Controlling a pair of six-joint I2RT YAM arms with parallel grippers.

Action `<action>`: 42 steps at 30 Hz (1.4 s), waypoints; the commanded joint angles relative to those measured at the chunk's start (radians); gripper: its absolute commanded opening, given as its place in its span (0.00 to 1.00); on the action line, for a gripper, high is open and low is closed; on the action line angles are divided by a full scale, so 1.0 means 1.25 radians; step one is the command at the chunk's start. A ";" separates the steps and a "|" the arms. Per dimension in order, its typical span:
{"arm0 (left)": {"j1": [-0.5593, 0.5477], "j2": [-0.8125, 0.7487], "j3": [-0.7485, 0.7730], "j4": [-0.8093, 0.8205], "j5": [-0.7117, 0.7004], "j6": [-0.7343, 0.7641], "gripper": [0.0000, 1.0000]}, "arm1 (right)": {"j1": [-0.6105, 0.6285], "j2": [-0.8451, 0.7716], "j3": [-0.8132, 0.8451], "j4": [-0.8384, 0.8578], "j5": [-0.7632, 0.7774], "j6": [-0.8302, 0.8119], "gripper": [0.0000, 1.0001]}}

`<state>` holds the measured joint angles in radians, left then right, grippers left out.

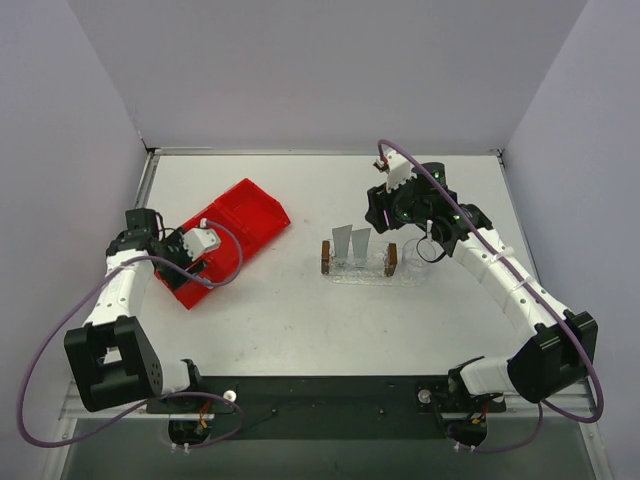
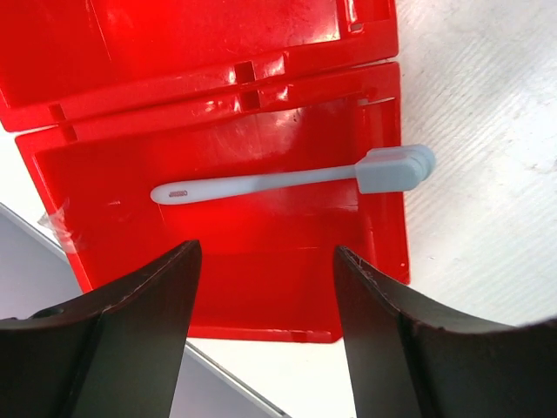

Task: Prepare toiletry sets of a toothbrush and toothpaste on the tray

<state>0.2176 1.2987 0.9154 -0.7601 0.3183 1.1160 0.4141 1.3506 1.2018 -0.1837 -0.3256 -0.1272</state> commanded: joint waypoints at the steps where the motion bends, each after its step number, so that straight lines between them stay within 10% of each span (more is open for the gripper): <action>1: 0.003 0.041 0.047 0.023 0.015 0.127 0.72 | 0.005 -0.010 0.001 0.007 -0.022 0.006 0.50; 42: -0.064 0.192 -0.067 0.172 -0.053 0.393 0.61 | -0.082 -0.015 -0.007 0.008 -0.084 0.038 0.50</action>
<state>0.1432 1.5360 0.8600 -0.5854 0.2337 1.5616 0.3191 1.3506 1.2018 -0.1841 -0.4126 -0.0853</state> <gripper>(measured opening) 0.623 0.505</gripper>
